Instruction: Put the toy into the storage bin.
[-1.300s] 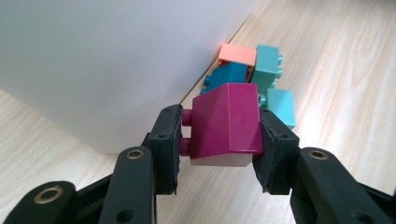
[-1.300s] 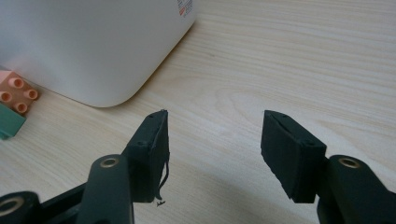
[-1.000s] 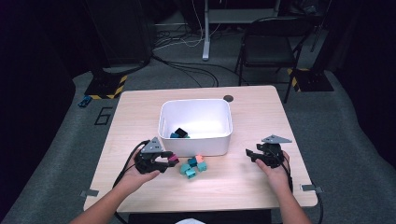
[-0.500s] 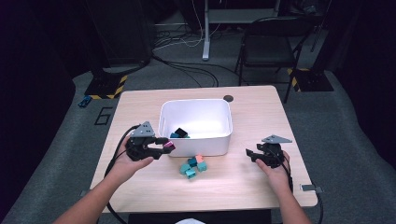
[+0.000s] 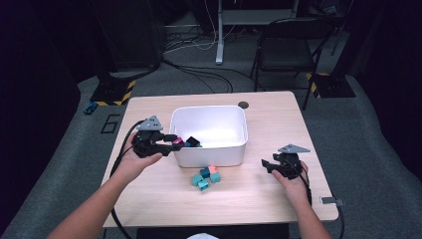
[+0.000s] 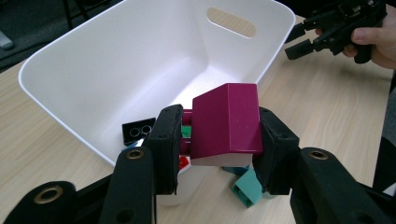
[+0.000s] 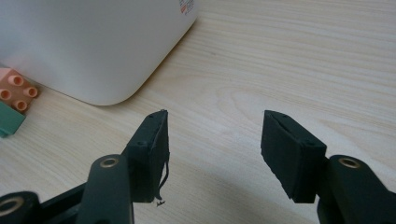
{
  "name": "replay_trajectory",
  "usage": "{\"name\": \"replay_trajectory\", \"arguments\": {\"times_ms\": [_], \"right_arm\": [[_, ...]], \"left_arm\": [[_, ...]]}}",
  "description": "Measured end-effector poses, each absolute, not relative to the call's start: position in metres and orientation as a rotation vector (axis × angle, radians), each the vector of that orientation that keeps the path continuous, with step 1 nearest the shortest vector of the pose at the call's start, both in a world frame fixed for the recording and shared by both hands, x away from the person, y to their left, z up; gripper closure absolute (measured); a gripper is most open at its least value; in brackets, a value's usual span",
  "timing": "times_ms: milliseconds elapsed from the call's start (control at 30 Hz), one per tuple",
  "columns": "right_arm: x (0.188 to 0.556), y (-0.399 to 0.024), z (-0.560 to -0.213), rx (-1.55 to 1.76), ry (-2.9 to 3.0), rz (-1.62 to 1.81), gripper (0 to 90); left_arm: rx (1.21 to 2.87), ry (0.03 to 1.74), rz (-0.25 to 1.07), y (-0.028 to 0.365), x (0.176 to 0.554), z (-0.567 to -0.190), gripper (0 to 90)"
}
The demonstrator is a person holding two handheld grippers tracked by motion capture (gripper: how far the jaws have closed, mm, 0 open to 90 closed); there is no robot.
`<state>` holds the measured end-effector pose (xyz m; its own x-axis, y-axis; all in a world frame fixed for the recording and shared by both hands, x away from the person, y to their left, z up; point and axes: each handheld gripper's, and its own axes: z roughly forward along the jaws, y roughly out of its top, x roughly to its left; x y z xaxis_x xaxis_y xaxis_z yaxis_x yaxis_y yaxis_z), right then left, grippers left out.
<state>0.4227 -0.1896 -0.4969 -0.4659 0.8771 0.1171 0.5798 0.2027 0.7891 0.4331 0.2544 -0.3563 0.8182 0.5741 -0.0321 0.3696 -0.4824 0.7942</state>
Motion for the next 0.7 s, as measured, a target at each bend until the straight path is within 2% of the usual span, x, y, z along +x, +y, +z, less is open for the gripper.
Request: {"name": "replay_trajectory", "arguments": {"times_ms": [700], "right_arm": [[0.423,-0.189,-0.497,1.36,2.127,1.144,41.3]], "left_arm": [[2.16,0.771,0.343,0.227,0.472,-0.38,56.5]]}}
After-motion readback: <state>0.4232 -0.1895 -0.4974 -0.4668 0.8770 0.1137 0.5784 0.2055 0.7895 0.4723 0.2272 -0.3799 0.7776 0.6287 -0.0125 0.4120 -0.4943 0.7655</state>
